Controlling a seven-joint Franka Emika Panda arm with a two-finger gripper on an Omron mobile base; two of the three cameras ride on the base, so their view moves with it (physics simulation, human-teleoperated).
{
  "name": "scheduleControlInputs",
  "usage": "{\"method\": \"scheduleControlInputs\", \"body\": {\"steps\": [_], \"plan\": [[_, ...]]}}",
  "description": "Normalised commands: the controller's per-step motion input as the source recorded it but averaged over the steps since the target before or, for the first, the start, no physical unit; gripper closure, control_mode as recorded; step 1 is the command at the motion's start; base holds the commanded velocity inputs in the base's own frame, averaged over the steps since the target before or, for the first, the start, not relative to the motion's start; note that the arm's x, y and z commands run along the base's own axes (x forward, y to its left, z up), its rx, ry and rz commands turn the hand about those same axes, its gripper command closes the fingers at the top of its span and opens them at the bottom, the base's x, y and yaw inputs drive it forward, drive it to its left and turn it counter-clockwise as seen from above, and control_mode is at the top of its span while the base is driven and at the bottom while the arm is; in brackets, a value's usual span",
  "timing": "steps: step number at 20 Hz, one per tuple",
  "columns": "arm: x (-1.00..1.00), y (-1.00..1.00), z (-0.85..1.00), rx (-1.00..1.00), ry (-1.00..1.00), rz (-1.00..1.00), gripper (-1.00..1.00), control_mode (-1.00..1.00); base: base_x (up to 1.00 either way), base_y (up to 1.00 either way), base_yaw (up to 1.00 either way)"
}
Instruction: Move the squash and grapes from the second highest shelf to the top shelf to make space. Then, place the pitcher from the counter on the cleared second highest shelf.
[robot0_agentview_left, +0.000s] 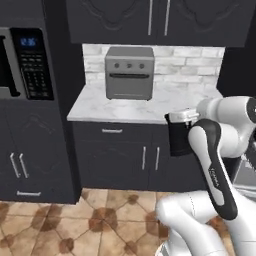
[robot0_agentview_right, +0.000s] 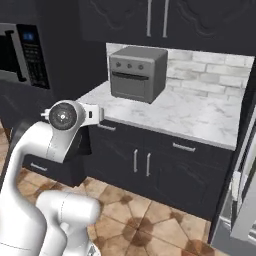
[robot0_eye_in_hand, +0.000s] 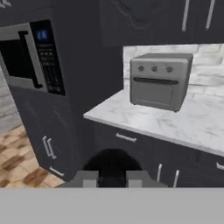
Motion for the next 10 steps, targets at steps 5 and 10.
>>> {"method": "scheduleControlInputs", "body": {"steps": [5, 10], "plan": [[0.0, 0.0, 0.0, 0.0, 0.0, 0.0, 1.0, 1.0, -1.0, 0.0, -0.61], [0.0, 0.0, 0.0, 0.0, 0.0, 0.0, 1.0, 1.0, -0.56, -0.17, -0.61]]}}
